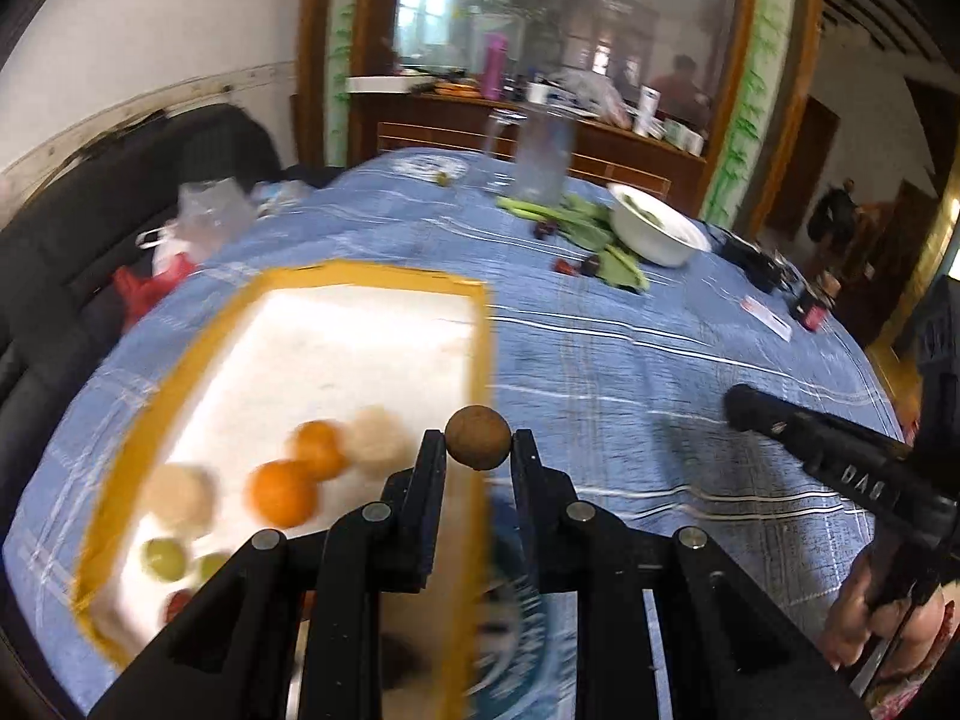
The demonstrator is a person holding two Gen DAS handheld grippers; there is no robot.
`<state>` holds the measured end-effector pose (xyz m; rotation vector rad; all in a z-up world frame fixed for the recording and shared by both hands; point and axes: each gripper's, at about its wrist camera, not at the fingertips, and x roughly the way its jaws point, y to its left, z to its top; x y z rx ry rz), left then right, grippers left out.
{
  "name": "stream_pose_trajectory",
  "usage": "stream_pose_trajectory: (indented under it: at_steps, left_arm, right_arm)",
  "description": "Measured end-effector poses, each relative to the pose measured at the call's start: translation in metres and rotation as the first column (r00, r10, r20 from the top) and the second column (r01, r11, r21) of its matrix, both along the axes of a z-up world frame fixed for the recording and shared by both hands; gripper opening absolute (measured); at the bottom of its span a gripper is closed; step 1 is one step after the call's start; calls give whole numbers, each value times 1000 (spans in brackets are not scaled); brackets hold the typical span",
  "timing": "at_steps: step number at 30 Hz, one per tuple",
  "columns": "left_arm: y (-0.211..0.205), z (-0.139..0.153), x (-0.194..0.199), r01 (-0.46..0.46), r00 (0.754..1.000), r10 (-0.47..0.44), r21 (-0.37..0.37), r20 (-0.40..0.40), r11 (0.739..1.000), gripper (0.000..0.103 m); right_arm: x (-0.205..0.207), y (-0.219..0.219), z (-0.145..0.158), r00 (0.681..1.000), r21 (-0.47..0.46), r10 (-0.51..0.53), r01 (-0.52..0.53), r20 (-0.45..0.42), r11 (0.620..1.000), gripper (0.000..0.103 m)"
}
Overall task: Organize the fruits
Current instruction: 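Carry the brown fruit and plum over the foam tray with both tools, then lower both fruits into the tray and open both tools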
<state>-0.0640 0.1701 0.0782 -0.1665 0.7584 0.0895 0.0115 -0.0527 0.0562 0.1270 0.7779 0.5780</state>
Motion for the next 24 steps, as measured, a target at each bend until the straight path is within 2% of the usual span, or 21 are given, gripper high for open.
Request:
stream_pose_trajectory:
  at_steps: [4, 8, 13, 17, 22, 23, 24]
  left_arm:
    - [31, -1, -18, -73, 997, 73, 0, -9, 997, 21]
    - [60, -11, -32, -137, 990, 136, -30, -31, 990, 21]
    - [80, -21, -46, -190, 980, 189, -14, -55, 982, 21]
    - [93, -27, -51, -219, 974, 218, -14, -68, 976, 21]
    - [104, -28, -57, -245, 968, 243, -23, -65, 969, 21]
    - [106, -28, -58, -249, 967, 247, -24, -65, 968, 23]
    - [107, -28, -59, -253, 966, 251, -23, -64, 967, 35]
  right_arm:
    - [-13, 18, 10, 1000, 9, 20, -20, 5, 1000, 26]
    - [-29, 57, 12, 995, 23, 100, -99, -29, 995, 26]
    - [-47, 108, 16, 979, 14, 199, -198, -37, 980, 26]
    - [-55, 147, 14, 969, -34, 246, -247, -31, 968, 26]
    - [-56, 175, 1, 967, -123, 253, -254, -19, 959, 27]
    - [-55, 178, -2, 967, -135, 254, -254, -20, 958, 27]
    - [-55, 180, -3, 967, -140, 254, -254, -20, 957, 27]
